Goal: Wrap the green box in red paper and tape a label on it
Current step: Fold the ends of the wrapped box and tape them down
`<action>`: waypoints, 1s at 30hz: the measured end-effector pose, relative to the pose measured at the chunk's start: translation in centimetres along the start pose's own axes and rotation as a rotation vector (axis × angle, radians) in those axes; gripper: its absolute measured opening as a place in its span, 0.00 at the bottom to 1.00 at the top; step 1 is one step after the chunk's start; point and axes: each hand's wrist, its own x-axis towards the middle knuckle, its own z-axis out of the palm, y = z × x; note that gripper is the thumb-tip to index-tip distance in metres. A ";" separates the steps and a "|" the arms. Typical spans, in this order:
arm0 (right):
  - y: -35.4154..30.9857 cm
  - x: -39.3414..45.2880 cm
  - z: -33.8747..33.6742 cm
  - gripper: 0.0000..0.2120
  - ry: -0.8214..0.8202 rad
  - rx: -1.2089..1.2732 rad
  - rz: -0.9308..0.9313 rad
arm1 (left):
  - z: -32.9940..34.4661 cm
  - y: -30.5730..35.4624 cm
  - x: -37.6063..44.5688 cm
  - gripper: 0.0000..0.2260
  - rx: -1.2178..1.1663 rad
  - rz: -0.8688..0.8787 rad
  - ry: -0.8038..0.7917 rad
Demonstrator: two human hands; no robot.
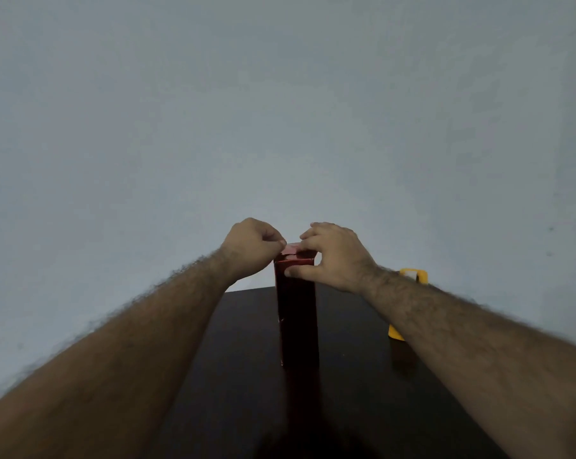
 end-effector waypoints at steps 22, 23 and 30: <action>-0.2 -1.4 0.6 0.05 0.340 -0.205 -0.419 | -0.7 -0.1 0.3 0.08 0.143 -0.002 -0.160; -0.2 -1.7 0.6 0.05 0.337 -0.215 -0.434 | -0.8 -0.4 0.2 0.08 0.128 -0.002 -0.169; -0.4 -1.5 1.1 0.12 0.349 -0.135 -0.372 | -1.0 -0.9 -0.1 0.09 0.051 0.027 -0.208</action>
